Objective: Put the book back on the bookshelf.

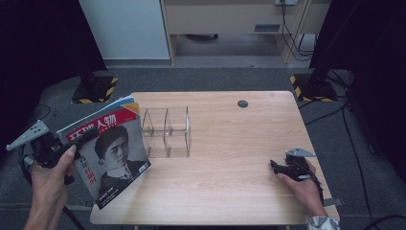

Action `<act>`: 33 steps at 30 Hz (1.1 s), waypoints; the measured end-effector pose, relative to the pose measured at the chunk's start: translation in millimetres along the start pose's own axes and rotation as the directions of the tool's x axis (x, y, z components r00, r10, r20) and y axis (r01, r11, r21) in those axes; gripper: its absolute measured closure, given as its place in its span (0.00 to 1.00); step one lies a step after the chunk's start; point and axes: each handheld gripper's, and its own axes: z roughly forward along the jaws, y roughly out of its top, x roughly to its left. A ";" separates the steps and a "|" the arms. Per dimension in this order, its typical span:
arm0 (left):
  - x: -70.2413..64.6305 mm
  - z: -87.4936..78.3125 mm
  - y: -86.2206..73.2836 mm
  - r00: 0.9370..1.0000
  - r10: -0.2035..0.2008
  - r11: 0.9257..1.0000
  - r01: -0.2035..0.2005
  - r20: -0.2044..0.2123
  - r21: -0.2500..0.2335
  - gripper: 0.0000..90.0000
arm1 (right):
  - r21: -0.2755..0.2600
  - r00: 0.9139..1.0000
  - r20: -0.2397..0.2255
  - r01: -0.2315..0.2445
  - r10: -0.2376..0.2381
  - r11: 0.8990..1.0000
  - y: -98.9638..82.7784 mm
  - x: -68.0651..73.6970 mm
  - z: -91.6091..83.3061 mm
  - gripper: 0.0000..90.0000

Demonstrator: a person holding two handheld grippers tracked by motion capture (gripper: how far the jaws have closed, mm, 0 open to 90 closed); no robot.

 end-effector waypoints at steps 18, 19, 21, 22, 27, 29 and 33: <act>26.1 0.9 5.1 0.996 -0.028 0.999 0.026 -0.085 -0.030 0.96 | 0.000 1.000 0.000 -0.001 0.001 1.000 0.0 0.0 0.0 0.30; 26.8 2.3 6.2 0.996 -0.026 0.999 0.023 -0.089 -0.032 0.96 | 0.000 1.000 0.000 0.001 -0.001 1.000 0.0 0.0 0.0 0.30; 27.3 7.7 9.3 0.994 -0.008 0.999 0.005 -0.107 -0.032 0.96 | 0.000 1.000 -0.001 0.000 0.000 1.000 0.0 0.0 0.0 0.30; 27.5 9.8 10.1 0.994 -0.003 1.000 -0.001 -0.113 -0.030 0.96 | 0.000 1.000 0.000 -0.001 0.001 1.000 0.0 0.1 0.0 0.30; 30.2 24.8 12.3 0.991 0.009 0.999 -0.014 -0.135 -0.035 0.96 | 0.000 1.000 0.000 0.000 0.000 1.000 0.0 0.0 0.1 0.30; 32.4 31.7 12.7 0.991 0.001 0.999 -0.008 -0.136 -0.047 0.96 | 0.000 1.000 0.000 0.000 0.000 1.000 0.0 0.0 0.1 0.30; 35.3 42.7 12.7 0.989 0.003 0.998 -0.011 -0.151 -0.056 0.96 | 0.000 1.000 -0.001 -0.001 0.001 1.000 0.0 0.1 0.0 0.30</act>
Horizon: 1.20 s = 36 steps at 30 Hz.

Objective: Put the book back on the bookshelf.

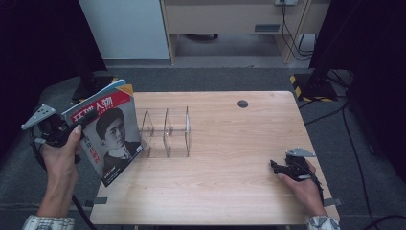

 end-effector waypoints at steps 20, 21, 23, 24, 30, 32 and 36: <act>-6.6 41.0 -6.9 0.997 0.017 1.000 -0.018 -0.080 -0.013 0.96 | -0.001 1.000 0.000 0.002 -0.002 1.000 0.0 -0.1 0.0 0.31; -7.1 41.7 -7.1 0.996 0.019 1.000 -0.020 -0.082 -0.014 0.96 | 0.000 1.000 0.000 0.001 -0.001 1.000 0.0 0.0 0.0 0.31; -9.1 43.1 -7.6 0.995 0.033 0.999 -0.035 -0.092 -0.014 0.96 | -0.001 1.000 0.000 0.002 -0.002 1.000 0.0 -0.1 0.0 0.31; -9.8 43.6 -7.8 0.995 0.039 0.999 -0.040 -0.095 -0.012 0.96 | -0.001 1.000 0.000 0.002 -0.002 1.000 0.0 -0.1 0.1 0.31; -11.5 45.4 -9.8 0.992 0.041 0.999 -0.044 -0.117 -0.022 0.96 | -0.001 1.000 0.000 0.002 -0.002 1.000 0.0 0.0 0.1 0.31; -12.0 46.2 -11.0 0.991 0.038 0.999 -0.042 -0.126 -0.028 0.96 | -0.001 1.000 0.000 0.002 -0.002 1.000 0.0 0.0 0.1 0.31; -13.2 45.7 -13.6 0.987 0.045 0.997 -0.052 -0.151 -0.048 0.96 | 0.000 1.000 0.000 0.001 -0.001 1.000 0.0 0.0 0.0 0.31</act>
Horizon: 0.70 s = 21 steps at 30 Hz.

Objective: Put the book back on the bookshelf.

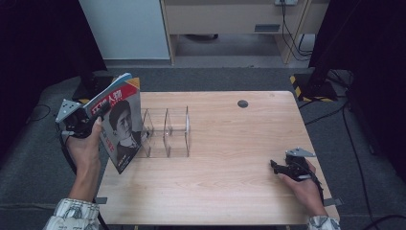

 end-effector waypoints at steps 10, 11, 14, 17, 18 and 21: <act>-1.3 -0.4 -6.1 1.000 -0.007 0.999 0.008 0.019 -0.048 0.96 | 0.000 1.000 -0.001 0.001 -0.001 1.000 0.0 0.0 0.0 0.31; -1.2 0.0 -7.0 1.000 -0.007 0.999 0.009 0.029 -0.051 0.96 | 0.000 1.000 -0.001 0.001 -0.001 1.000 0.0 0.0 0.0 0.31; 0.2 1.0 -10.3 0.998 -0.021 0.998 0.025 0.055 -0.060 0.96 | 0.001 1.000 -0.004 0.002 -0.002 1.000 0.0 0.0 -0.2 0.31; 2.2 1.2 -13.9 0.997 -0.034 0.997 0.039 0.069 -0.072 0.96 | 0.001 1.000 -0.005 0.004 -0.004 1.000 0.0 -0.1 -0.1 0.31; 2.6 0.9 -14.6 0.997 -0.035 0.996 0.040 0.070 -0.075 0.96 | 0.001 1.000 -0.006 0.005 -0.005 1.000 0.0 -0.2 -0.1 0.31; 5.5 -0.7 -17.4 0.996 -0.033 0.995 0.040 0.081 -0.089 0.96 | 0.001 1.000 -0.006 0.004 -0.004 1.000 0.0 0.0 -0.2 0.31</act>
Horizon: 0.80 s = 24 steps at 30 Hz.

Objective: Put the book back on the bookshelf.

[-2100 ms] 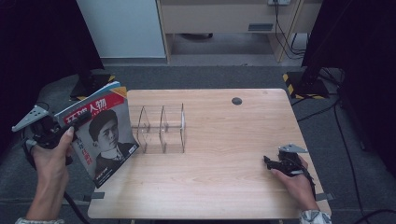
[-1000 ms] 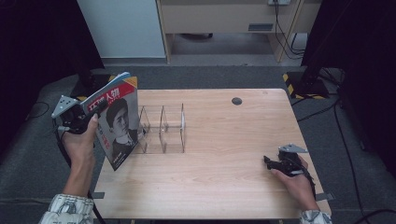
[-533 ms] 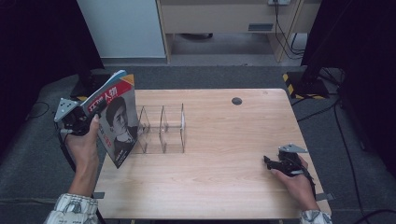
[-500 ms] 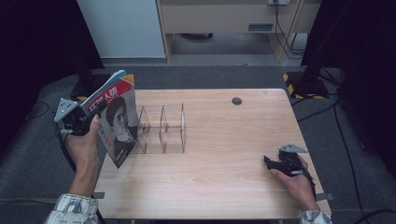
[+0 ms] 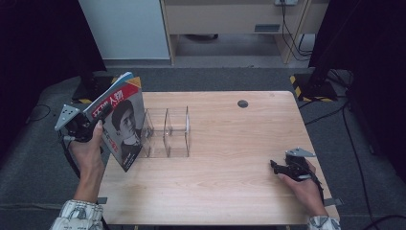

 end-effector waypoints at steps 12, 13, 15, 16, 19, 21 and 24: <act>12.2 -3.9 -8.4 0.999 -0.029 0.999 0.030 0.033 -0.029 0.96 | 0.002 1.000 -0.007 0.007 -0.007 1.000 0.0 -0.3 -0.1 0.31; 12.4 -4.0 -8.7 0.999 -0.028 0.999 0.029 0.032 -0.029 0.96 | 0.002 1.000 -0.007 0.008 -0.008 1.000 0.0 -0.3 -0.2 0.31; 12.9 -4.2 -9.4 0.999 -0.029 0.999 0.030 0.030 -0.030 0.96 | 0.002 1.000 -0.006 0.008 -0.008 1.000 0.0 -0.2 -0.2 0.31; 13.1 -4.0 -9.7 0.999 -0.031 0.999 0.032 0.031 -0.032 0.96 | 0.002 1.000 -0.006 0.008 -0.008 1.000 0.0 -0.2 -0.2 0.31; 12.6 -2.5 -10.7 0.999 -0.033 0.999 0.034 0.029 -0.032 0.96 | 0.001 1.000 -0.005 0.007 -0.007 1.000 0.0 -0.1 -0.1 0.31; 11.7 -1.6 -11.3 0.999 -0.019 0.999 0.020 0.029 -0.027 0.96 | 0.001 1.000 -0.004 0.005 -0.005 1.000 0.1 0.0 -0.1 0.31; 9.3 -0.2 -12.0 1.000 0.006 1.000 -0.005 0.028 -0.020 0.96 | 0.001 1.000 -0.005 0.007 -0.007 1.000 0.0 -0.1 -0.1 0.31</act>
